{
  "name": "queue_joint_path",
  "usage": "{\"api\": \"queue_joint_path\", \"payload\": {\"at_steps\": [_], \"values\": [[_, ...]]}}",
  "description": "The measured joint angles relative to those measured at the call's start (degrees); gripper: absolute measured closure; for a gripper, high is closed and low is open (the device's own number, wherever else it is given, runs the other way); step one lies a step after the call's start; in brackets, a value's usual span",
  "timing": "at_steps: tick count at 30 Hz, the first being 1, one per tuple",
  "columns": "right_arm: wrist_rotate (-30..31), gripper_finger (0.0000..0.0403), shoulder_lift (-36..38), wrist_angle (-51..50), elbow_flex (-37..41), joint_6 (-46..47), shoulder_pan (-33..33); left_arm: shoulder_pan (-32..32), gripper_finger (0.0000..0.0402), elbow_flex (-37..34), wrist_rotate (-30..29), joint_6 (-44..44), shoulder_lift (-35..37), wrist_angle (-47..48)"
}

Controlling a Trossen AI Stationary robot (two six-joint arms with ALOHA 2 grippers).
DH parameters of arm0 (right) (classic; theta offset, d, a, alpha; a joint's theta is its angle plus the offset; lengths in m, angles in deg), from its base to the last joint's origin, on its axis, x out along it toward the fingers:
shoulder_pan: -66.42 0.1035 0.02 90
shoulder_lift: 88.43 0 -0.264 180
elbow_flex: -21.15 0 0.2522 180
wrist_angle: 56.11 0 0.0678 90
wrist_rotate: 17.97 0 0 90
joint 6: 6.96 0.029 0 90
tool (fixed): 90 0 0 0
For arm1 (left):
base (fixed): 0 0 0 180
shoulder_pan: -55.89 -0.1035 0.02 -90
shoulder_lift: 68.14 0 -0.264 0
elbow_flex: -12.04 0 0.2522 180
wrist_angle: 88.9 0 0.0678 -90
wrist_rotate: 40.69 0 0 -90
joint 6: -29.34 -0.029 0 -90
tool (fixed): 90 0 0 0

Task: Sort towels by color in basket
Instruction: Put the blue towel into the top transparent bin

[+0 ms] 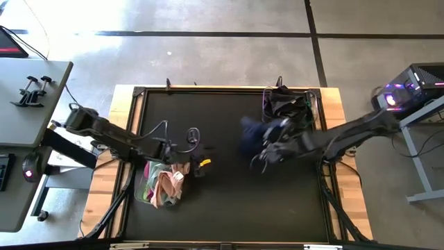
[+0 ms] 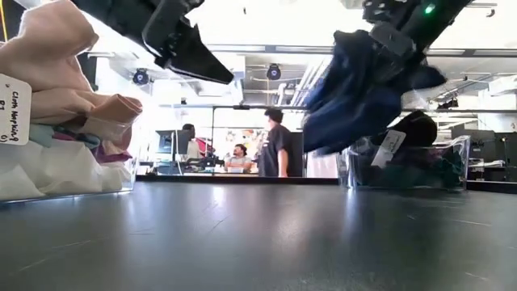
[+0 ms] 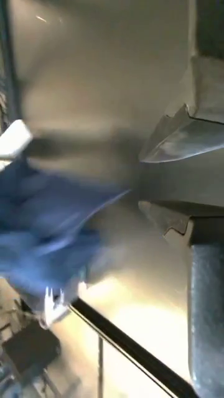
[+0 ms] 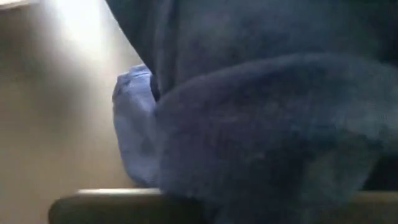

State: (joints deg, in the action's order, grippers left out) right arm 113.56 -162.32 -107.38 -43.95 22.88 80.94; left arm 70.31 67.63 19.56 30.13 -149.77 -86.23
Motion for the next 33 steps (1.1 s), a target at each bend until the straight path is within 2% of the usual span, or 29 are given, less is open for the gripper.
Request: {"api": "queue_joint_path", "payload": {"at_steps": [4, 7, 11, 14, 20, 25, 29, 33], "values": [[7.47, 0.0397, 8.94, -18.34, -2.98, 9.94, -5.4, 0.67, 0.0307, -0.01, -3.83, 3.94, 2.84, 7.53], [10.06, 0.0395, 14.06, -26.18, -3.91, 13.45, -11.36, 0.27, 0.0311, -0.01, -4.36, 10.58, 2.98, 15.11], [9.78, 0.0395, 17.77, -29.91, -3.96, 11.57, -19.82, 0.21, 0.0315, -0.05, -4.41, 20.92, 2.59, 27.68], [4.7, 0.0397, 17.95, -29.42, -4.0, 8.02, -25.95, 0.83, 0.0318, -0.08, -5.53, 27.33, 2.66, 34.48], [-1.75, 0.0398, 12.96, -26.97, -4.0, 0.21, -36.36, 4.25, 0.0323, -1.28, -10.02, 33.64, 2.94, 41.11], [-11.01, 0.0394, 6.06, -22.03, -4.0, -9.17, -43.83, 7.34, 0.0323, -1.53, -13.41, 35.18, 3.79, 44.26], [-16.7, 0.0392, -0.17, -16.33, -4.0, -15.26, -47.6, 8.64, 0.0323, -1.82, -14.72, 35.61, 5.44, 45.33], [-19.44, 0.0379, -5.61, -12.39, -4.0, -20.51, -49.04, 9.34, 0.0323, -1.8, -15.31, 35.16, 8.19, 44.79]]}}
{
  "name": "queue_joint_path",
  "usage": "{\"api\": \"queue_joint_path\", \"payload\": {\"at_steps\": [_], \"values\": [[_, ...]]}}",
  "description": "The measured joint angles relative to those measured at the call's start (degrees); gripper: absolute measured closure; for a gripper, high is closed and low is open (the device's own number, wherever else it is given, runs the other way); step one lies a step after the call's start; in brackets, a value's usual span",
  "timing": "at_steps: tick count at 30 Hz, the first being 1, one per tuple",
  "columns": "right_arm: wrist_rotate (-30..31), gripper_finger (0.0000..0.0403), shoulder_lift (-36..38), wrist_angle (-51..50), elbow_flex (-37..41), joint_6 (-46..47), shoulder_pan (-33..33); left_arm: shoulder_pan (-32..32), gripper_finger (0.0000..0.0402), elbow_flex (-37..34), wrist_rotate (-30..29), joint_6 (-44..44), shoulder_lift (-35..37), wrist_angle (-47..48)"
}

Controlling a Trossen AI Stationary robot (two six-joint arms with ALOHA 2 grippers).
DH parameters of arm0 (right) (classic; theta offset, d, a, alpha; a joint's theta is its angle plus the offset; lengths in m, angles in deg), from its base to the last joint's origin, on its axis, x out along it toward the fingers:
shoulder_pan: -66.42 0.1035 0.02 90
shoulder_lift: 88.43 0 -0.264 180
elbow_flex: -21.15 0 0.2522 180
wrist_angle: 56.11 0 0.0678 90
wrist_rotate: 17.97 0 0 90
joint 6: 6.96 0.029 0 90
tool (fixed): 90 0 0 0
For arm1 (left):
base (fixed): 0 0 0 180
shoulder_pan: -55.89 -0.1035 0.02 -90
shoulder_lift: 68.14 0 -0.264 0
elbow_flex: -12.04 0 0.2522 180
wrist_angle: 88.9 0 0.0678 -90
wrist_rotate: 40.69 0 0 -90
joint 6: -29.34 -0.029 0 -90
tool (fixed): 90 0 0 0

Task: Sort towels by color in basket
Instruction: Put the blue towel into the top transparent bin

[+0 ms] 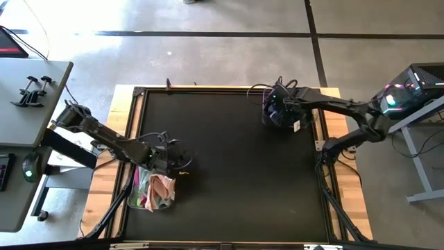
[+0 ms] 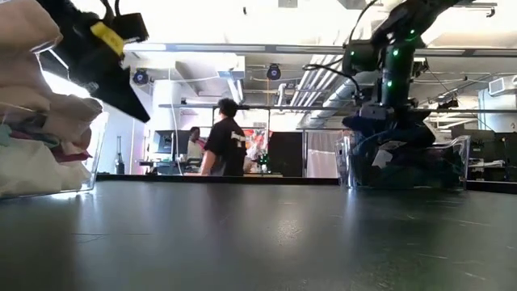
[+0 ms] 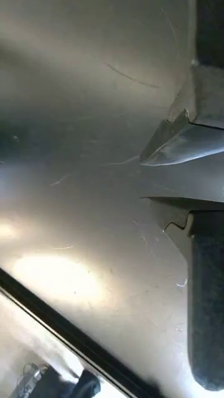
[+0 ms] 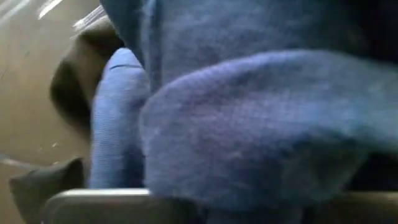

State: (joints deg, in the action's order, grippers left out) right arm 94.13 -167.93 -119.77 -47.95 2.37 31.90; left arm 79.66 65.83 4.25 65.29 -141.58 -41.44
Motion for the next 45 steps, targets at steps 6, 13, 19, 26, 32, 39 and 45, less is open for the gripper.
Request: {"api": "queue_joint_path", "payload": {"at_steps": [6, 13, 19, 26, 32, 39, 45], "values": [[-7.4, 0.0292, -1.48, -3.1, -3.32, -3.38, -1.61, 0.53, 0.0323, 0.09, -0.81, -0.56, 4.92, -0.38], [-8.69, 0.0221, 1.48, -19.13, -15.6, 1.26, -1.05, 0.68, 0.0323, 0.12, -3.54, -0.66, 9.8, -0.52], [-7.74, 0.0218, 2.4, -28.33, -24.38, 5.02, 0.14, 0.68, 0.0323, 0.17, -3.98, -1.69, 10.57, -0.86], [-5.24, 0.025, 4.2, -11.93, -21.74, 0.75, 2.01, 0.66, 0.0323, 0.2, -4.61, -2.07, 9.96, -1.05], [-9.57, 0.0318, 4.23, 6.92, -9.47, -2.21, -0.69, 0.78, 0.0323, 0.13, -5.04, -2.12, 9.54, -0.88], [-12.32, 0.0393, 4.23, 21.52, 11.2, -1.65, -9.44, 1.41, 0.0323, 0.13, -5.08, -2.12, 9.58, -0.97], [-19.86, 0.0395, 4.54, 37.74, 23.51, -0.27, -17.18, 1.45, 0.0323, 0.13, -5.14, -2.1, 9.56, -0.97]]}}
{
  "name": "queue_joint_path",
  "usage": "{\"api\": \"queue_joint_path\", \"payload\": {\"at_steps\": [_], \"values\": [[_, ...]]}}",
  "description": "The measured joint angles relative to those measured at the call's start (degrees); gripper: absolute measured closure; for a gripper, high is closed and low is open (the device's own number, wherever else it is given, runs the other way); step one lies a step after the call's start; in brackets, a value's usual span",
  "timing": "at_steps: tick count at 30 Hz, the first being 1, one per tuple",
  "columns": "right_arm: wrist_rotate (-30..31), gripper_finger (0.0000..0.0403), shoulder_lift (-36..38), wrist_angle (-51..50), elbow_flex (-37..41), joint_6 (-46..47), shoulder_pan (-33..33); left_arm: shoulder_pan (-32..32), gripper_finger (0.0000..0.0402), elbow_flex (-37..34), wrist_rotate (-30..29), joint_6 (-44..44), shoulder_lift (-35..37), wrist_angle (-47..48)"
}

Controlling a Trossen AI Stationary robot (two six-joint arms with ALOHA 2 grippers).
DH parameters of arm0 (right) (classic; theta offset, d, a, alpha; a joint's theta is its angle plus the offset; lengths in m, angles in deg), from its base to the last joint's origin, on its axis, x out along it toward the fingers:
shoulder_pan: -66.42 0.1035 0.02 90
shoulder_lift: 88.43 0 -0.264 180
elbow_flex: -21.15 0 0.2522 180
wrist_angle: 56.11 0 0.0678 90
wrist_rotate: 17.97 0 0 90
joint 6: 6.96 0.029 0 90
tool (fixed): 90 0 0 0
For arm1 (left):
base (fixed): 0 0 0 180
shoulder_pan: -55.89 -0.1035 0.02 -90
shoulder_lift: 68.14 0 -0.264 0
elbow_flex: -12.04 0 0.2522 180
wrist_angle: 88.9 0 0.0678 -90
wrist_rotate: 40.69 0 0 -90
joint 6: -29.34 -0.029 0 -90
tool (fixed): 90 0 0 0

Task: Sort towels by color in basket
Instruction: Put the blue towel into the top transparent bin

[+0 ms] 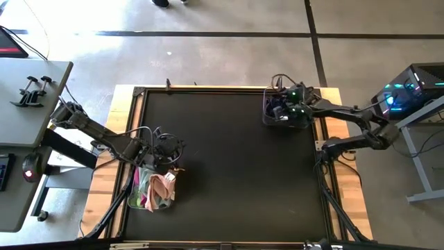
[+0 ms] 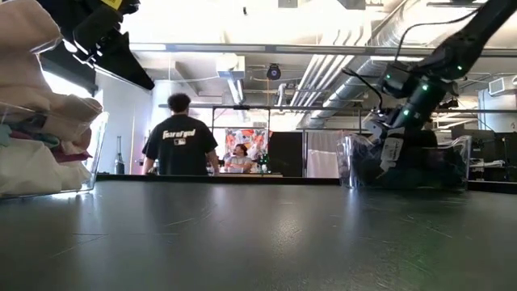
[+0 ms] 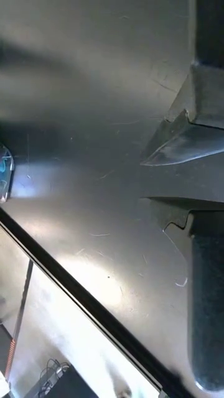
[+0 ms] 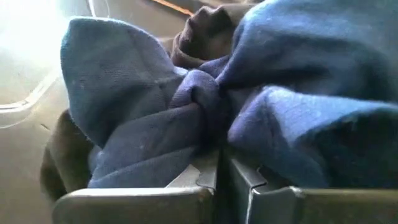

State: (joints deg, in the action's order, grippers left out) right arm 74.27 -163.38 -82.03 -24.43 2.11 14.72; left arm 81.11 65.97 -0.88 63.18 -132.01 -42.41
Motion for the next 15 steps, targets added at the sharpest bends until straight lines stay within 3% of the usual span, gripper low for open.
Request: {"api": "queue_joint_path", "payload": {"at_steps": [8, 15], "values": [[-1.25, 0.0393, -0.02, 2.78, 0.72, -1.64, -0.77, -0.01, 0.0323, 0.0, -0.05, 0.42, 0.0, -0.29], [-2.66, 0.0298, 0.37, -15.85, -11.11, -4.83, -0.8, -0.01, 0.0323, -0.02, 0.04, 0.49, 0.0, -0.81]]}}
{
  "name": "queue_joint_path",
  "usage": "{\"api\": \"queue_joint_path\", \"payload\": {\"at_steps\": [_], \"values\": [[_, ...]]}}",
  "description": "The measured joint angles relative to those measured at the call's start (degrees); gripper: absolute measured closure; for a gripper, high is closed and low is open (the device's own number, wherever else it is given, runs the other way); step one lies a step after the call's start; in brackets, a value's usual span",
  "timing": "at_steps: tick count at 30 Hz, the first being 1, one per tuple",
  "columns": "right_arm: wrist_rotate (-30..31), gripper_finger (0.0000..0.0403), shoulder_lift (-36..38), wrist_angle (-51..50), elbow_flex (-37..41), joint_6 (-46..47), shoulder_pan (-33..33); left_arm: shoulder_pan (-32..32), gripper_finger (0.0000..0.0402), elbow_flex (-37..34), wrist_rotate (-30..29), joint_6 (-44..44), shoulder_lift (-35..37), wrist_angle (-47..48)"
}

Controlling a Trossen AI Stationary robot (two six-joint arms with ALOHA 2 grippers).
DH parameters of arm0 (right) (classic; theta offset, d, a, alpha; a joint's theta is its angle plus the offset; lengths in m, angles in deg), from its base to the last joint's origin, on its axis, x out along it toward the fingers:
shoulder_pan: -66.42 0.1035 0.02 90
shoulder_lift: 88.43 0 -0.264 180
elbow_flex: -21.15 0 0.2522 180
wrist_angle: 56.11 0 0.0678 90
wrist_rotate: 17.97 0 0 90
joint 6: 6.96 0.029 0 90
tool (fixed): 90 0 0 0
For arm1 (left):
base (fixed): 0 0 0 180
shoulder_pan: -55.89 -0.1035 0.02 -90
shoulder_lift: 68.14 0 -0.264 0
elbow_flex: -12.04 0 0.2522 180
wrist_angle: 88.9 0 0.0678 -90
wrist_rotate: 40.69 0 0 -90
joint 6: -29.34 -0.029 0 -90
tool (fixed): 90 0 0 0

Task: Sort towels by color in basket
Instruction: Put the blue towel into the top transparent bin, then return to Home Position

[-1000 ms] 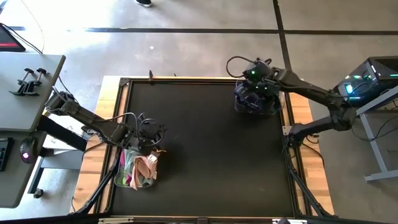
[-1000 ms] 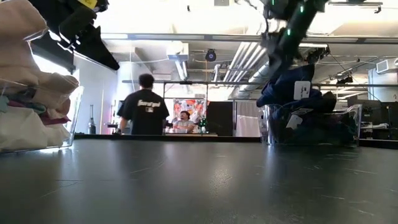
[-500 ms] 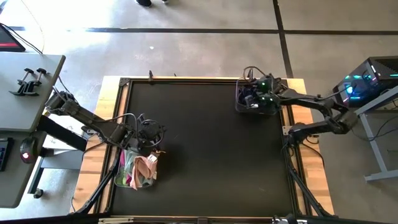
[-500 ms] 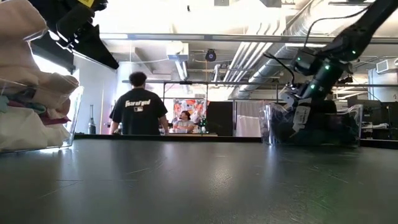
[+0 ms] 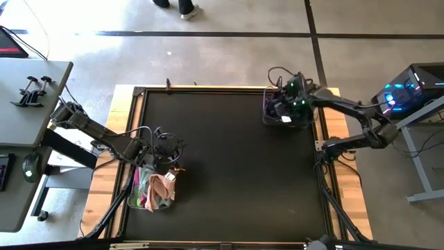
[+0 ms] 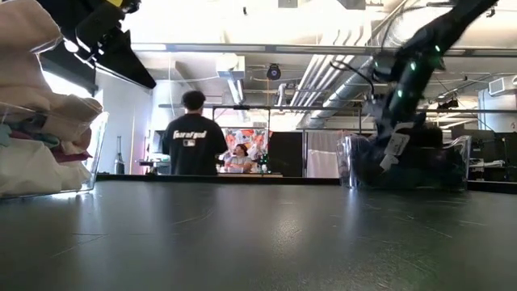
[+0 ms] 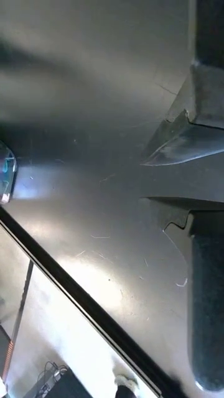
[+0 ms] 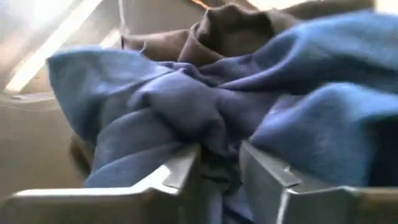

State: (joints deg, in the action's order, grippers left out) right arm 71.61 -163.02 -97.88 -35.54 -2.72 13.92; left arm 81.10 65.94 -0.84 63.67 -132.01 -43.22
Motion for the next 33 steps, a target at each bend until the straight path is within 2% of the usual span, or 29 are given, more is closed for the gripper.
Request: {"api": "queue_joint_path", "payload": {"at_steps": [3, 5, 9, 14, 19, 24, 30, 33], "values": [[0.32, 0.0261, 0.1, -9.89, -7.72, -0.22, 0.1, 0.02, 0.0323, -0.02, -0.57, 1.11, 0.0, -0.85], [2.53, 0.0251, 1.4, -11.93, -11.6, -0.17, 1.25, 0.35, 0.0323, -0.04, -5.64, 3.31, -0.02, -2.84], [9.55, 0.0247, 7.8, -6.65, -14.52, -0.87, 6.44, 1.95, 0.0323, -0.02, -11.67, 1.05, 0.02, -5.68], [10.73, 0.0247, 17.15, -1.59, -11.96, -2.13, 13.8, 3.63, 0.0323, -0.02, -13.01, 0.91, 0.02, -6.12], [10.72, 0.0247, 24.13, 0.27, -5.87, -2.88, 22.51, 4.96, 0.0323, -0.02, -13.86, 0.81, 0.02, -6.15], [10.56, 0.0247, 28.02, 8.17, 5.3, -3.01, 33.57, 4.96, 0.0323, -0.02, -13.93, 0.78, 0.02, -6.58], [10.31, 0.0247, 25.92, 32.81, 20.88, 0.84, 48.4, 4.85, 0.0323, -0.02, -13.84, 0.57, 0.02, -8.49], [10.29, 0.0247, 23.03, 46.43, 26.79, 3.39, 55.0, 4.83, 0.0323, -0.02, -12.13, -3.06, -0.09, -12.17]]}}
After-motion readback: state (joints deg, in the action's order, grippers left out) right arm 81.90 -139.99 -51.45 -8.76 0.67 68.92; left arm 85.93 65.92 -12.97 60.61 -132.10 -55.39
